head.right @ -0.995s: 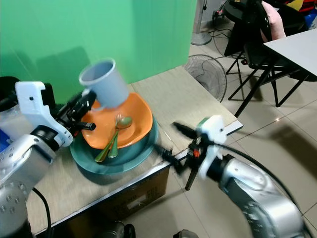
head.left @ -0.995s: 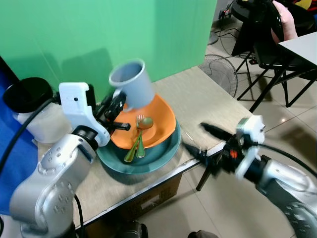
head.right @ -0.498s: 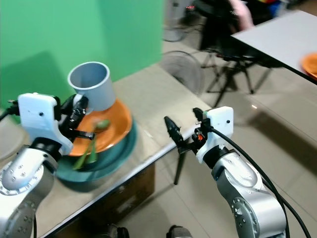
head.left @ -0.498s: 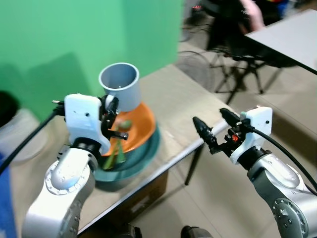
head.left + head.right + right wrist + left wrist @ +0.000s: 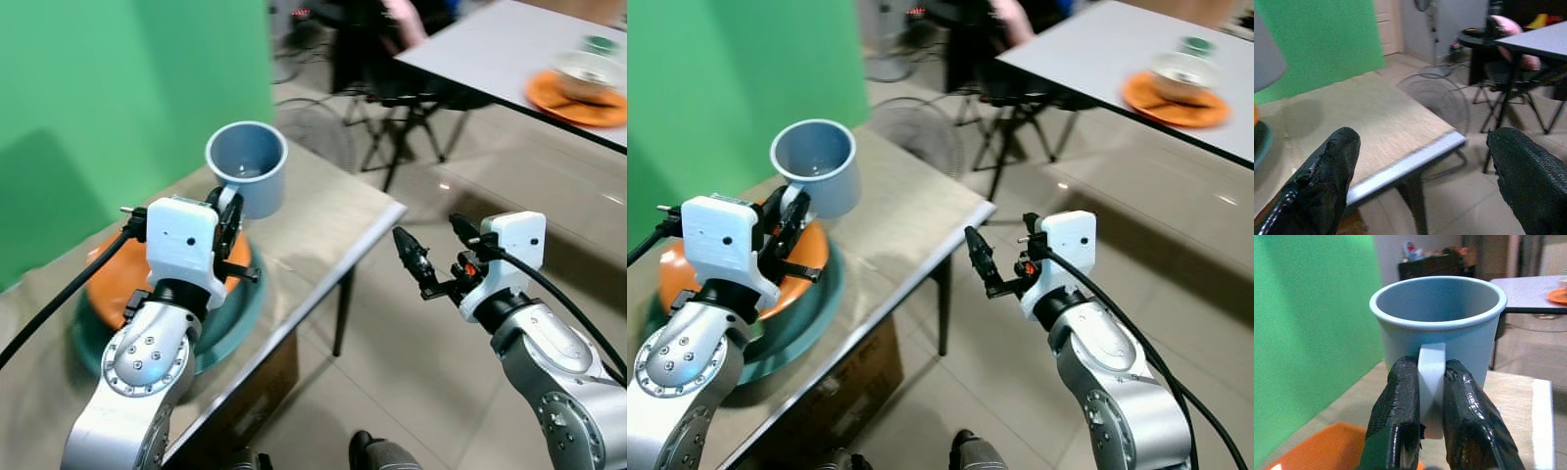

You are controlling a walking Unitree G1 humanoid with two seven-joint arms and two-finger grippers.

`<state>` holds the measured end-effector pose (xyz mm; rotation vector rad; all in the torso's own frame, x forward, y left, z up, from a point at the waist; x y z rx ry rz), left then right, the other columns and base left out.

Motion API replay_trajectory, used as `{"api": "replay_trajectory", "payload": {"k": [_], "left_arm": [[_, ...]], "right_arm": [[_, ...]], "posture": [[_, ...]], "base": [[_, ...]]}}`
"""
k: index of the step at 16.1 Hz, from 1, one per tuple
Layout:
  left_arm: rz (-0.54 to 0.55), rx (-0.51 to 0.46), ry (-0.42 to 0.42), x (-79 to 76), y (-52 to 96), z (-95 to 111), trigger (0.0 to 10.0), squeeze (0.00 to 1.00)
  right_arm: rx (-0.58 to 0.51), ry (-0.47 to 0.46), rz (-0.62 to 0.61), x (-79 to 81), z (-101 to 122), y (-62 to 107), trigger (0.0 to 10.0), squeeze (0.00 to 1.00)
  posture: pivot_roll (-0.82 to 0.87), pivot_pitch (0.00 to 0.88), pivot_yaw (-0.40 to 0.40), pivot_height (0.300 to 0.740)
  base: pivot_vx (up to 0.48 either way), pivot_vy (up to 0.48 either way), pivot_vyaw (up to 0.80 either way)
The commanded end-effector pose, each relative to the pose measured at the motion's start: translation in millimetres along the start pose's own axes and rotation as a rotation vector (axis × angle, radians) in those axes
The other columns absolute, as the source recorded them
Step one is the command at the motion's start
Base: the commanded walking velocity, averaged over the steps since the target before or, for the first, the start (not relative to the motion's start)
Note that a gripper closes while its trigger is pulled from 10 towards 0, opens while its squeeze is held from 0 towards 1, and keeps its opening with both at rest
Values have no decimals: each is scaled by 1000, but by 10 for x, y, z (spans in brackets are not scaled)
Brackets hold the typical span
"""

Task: Setting the table

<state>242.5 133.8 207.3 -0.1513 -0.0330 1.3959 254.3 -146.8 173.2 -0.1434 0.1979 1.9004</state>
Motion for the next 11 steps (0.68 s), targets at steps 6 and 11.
{"api": "replay_trajectory", "payload": {"k": [6,11], "left_arm": [[-24,-7,-1,-11,9,-56,10000,0],[-33,-2,10,-11,23,-97,10000,0]], "right_arm": [[25,11,-39,-37,-43,11,10000,0],[31,11,-56,-59,-58,24,10000,0]], "posture": [[-69,44,41,740],[-76,40,44,740]], "base": [[0,0,-781],[0,0,-783]]}}
Point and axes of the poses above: a point about 5 cm out from each wrist's last joint towards the gripper, its own y axis pointing back from the gripper into the wrist, its own z axis along the axis of the wrist's last joint, x = y × z, the point moved 2 cm from there along -y, pointing out of the wrist towards the gripper, and after that the axes turned 14 degrees about y, right-handed, at the moved point
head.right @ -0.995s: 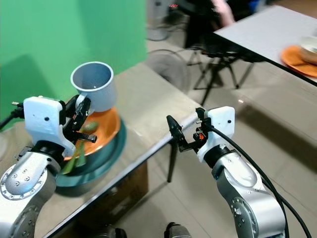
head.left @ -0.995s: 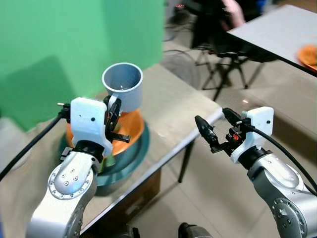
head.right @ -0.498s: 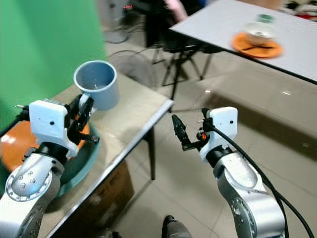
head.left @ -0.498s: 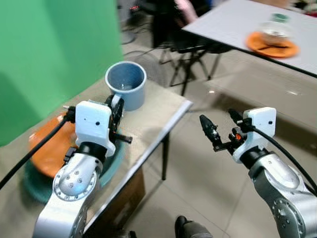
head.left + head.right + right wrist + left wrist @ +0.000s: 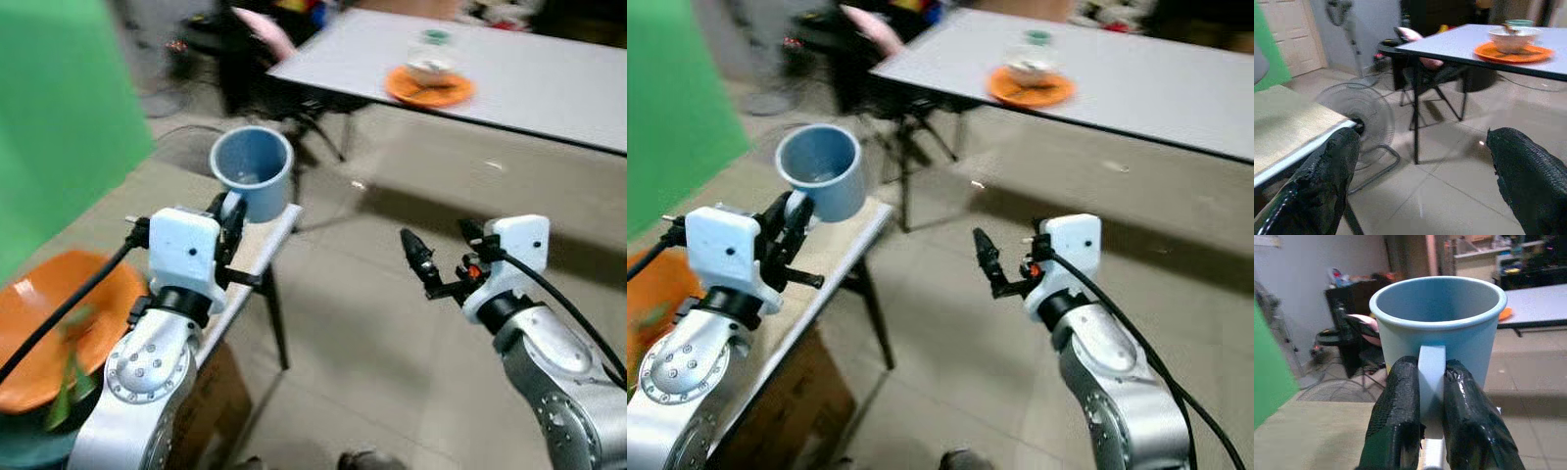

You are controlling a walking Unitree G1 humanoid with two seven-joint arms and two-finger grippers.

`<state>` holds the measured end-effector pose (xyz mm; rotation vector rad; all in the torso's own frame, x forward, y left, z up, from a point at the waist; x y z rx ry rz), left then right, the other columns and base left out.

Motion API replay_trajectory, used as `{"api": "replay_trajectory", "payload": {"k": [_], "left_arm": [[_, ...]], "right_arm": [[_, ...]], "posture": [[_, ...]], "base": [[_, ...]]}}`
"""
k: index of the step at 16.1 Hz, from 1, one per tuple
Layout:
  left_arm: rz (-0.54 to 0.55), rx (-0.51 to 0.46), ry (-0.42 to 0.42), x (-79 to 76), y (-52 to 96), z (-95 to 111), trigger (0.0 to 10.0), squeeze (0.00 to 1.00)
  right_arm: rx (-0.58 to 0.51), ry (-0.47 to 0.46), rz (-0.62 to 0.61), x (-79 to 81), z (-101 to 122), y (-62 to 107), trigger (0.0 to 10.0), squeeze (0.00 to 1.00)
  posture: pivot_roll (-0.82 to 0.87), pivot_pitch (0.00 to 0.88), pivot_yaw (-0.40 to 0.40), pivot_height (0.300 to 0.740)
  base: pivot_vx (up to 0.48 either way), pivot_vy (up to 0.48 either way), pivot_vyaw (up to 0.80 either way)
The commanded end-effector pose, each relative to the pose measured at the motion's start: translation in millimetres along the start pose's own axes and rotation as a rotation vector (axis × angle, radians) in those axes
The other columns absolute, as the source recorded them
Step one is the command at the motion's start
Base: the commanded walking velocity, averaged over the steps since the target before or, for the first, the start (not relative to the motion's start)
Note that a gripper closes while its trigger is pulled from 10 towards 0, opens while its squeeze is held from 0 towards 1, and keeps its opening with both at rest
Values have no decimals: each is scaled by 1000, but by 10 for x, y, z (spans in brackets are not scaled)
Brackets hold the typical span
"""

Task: Setting the table

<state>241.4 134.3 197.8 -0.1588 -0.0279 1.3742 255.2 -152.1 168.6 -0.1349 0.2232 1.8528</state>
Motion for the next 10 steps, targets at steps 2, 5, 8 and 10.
{"api": "replay_trajectory", "payload": {"k": [2,5,8,10], "left_arm": [[-26,-2,3,-33,-8,-8,10000,0],[-39,-3,11,-49,-13,-14,10000,0],[-42,1,19,-47,-9,-29,10000,0],[-43,2,23,-48,-9,-37,10000,0]], "right_arm": [[6,0,-20,-23,-8,23,10000,0],[7,1,-28,-31,-9,31,10000,0],[1,15,-25,-26,-3,41,10000,0],[1,23,-26,-27,-3,46,10000,0]], "posture": [[-77,40,45,740],[-83,43,49,740],[-87,47,50,740],[-91,50,51,740]], "base": [[127,0,-784],[294,0,-785],[341,0,-423],[371,0,0]]}}
Point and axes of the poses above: a point about 5 cm out from each wrist's last joint towards the gripper, its own y axis pointing back from the gripper into the wrist, its own z axis along the axis of the wrist's last joint, x = y × z, the point moved 2 cm from there along -y, pointing out of the wrist towards the gripper, and after that the axes turned 14 degrees about y, right-handed, at the moved point
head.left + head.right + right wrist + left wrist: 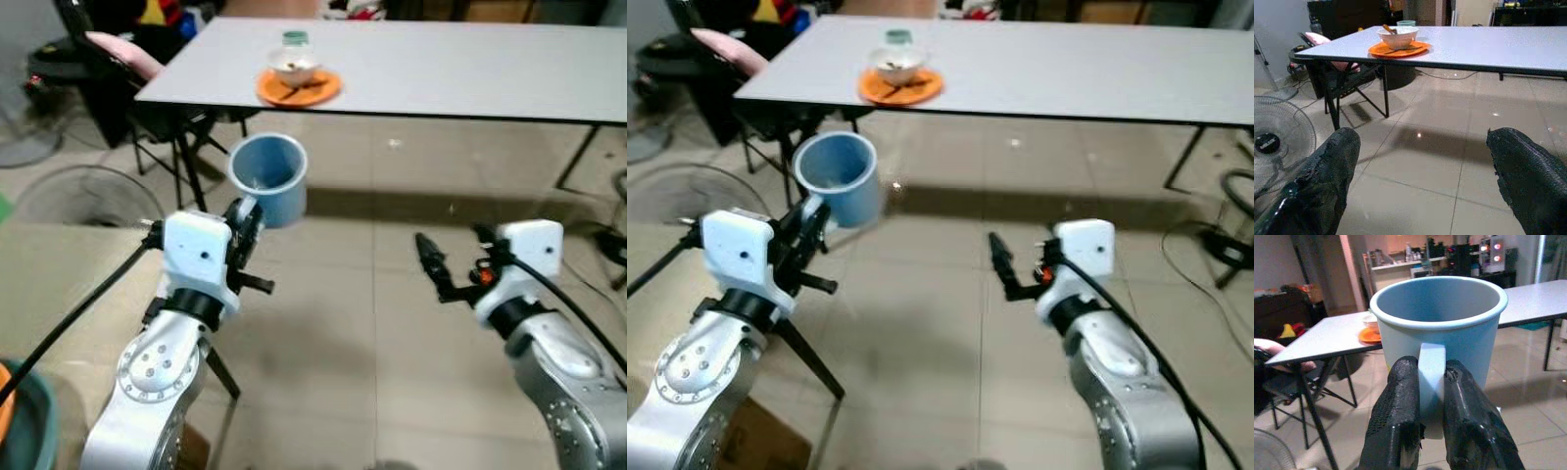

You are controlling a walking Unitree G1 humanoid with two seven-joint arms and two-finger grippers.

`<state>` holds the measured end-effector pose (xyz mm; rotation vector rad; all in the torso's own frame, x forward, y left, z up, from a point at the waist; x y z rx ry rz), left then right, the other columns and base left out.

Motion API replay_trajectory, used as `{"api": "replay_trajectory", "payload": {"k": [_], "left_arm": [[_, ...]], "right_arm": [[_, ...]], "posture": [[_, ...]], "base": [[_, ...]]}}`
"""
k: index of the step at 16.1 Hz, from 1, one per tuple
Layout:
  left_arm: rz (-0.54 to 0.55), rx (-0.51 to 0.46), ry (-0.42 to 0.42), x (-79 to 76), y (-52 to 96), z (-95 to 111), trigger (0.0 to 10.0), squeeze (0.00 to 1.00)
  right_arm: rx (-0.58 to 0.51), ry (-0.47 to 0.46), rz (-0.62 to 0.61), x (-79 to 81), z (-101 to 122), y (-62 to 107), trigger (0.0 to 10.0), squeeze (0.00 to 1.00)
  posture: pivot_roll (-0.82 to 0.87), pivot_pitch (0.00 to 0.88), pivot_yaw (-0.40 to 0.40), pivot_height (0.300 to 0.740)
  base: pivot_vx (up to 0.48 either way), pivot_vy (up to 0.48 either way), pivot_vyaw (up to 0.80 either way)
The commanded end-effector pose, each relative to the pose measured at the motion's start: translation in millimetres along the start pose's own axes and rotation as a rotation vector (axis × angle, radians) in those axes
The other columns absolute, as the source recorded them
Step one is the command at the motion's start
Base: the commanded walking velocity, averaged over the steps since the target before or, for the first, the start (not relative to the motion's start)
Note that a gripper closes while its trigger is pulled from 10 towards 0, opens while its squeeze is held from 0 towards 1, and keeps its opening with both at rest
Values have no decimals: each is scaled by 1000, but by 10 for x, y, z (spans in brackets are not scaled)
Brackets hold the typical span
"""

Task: Setting the table

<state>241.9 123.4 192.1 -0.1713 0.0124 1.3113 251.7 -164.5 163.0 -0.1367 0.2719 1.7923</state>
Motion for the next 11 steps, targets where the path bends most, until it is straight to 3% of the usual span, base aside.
{"api": "replay_trajectory", "payload": {"k": [1,5,11], "left_arm": [[15,-14,-16,47,11,32,10000,0],[10,-14,-10,40,14,25,10000,0],[5,-8,-9,38,5,8,10000,0]], "right_arm": [[-38,-2,28,65,82,-6,10000,0],[-30,-8,10,45,70,-1,10000,0],[-33,-16,-4,23,75,-14,10000,0]], "posture": [[-91,51,51,740],[-93,52,52,740],[-94,54,54,740]], "base": [[386,0,0],[392,0,0],[399,0,-779]]}}
Point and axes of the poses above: a point about 5 cm out from each wrist's last joint towards the gripper, its own y axis pointing back from the gripper into the wrist, its own z axis along the axis of the wrist's last joint, x = y × z, the point moved 2 cm from there along -y, pointing out of the wrist towards the gripper, and after that the axes turned 14 degrees about y, right-handed, at the moved point
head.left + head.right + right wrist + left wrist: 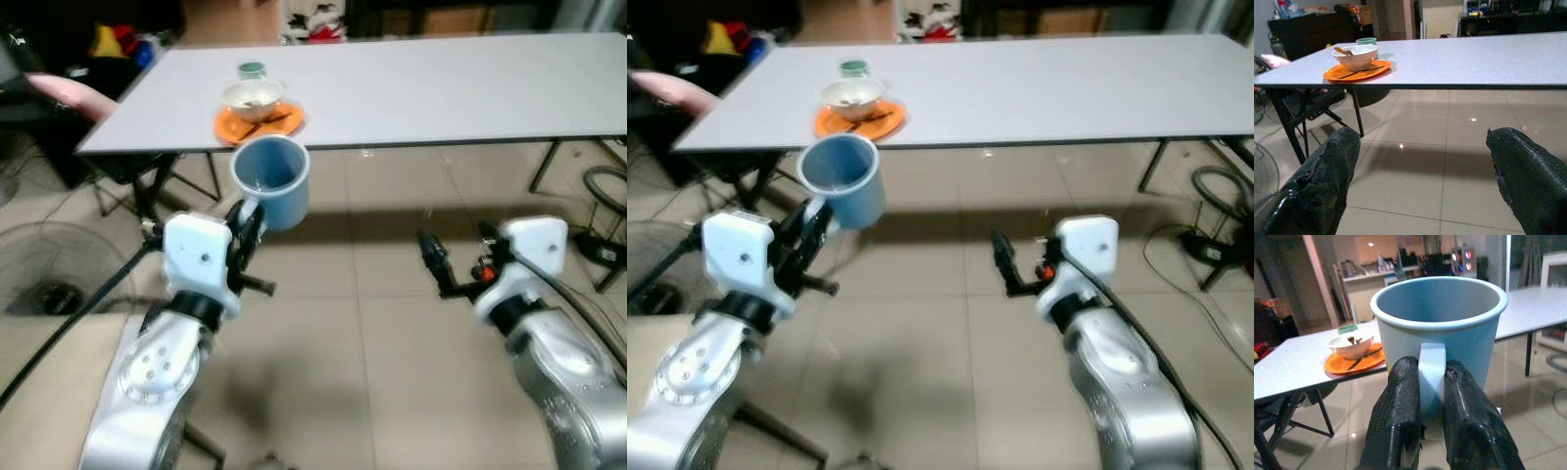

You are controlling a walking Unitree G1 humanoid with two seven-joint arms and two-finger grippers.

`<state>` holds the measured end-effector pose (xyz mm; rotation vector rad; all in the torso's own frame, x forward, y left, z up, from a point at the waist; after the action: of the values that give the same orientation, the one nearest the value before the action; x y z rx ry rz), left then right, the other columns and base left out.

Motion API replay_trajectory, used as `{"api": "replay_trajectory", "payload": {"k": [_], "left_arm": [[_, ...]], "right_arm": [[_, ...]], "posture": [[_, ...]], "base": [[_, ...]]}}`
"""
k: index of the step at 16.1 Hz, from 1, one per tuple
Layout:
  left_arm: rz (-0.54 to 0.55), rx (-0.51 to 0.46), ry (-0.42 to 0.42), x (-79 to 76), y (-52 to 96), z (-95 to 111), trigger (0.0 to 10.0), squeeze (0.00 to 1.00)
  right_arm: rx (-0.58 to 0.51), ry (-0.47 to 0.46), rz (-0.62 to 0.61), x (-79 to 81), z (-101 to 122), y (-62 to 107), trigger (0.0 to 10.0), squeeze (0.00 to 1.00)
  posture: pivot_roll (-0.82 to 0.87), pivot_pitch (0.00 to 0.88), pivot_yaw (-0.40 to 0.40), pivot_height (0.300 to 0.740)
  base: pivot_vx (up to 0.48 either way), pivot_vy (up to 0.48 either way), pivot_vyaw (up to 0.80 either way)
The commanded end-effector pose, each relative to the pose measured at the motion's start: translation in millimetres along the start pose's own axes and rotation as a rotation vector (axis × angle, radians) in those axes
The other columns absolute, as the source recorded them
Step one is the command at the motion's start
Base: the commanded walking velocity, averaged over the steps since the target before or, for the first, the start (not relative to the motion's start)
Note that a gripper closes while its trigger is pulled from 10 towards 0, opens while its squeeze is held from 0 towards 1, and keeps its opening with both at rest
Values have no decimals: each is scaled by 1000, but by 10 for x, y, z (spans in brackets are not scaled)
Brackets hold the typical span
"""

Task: Setting the table

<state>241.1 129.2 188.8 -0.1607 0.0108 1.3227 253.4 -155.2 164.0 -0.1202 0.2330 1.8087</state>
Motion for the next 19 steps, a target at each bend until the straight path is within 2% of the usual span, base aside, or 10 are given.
{"api": "replay_trajectory", "payload": {"k": [1,4,19], "left_arm": [[-10,-16,1,-27,-30,33,10000,0],[-14,-13,2,-40,-41,26,10000,0],[-18,-1,-8,-17,-79,-2,10000,0]], "right_arm": [[-17,16,-22,-65,52,16,10000,0],[-17,16,-27,-79,55,14,10000,0],[-30,20,-17,-83,69,-37,10000,0]], "posture": [[-96,58,56,740],[-95,59,55,740],[-96,52,71,740]], "base": [[398,0,-775],[398,0,-602],[395,0,0]]}}
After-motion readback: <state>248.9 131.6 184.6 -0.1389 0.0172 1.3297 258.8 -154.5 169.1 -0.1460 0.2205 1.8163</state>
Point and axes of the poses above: a point about 5 cm out from each wrist's last joint towards the gripper, its own y axis pointing back from the gripper into the wrist, its own z axis along the axis of the wrist's last joint, x = y × z, the point moved 2 cm from there along -y, pointing out of the wrist towards the gripper, and after that the axes turned 14 degrees about y, right-handed, at the moved point
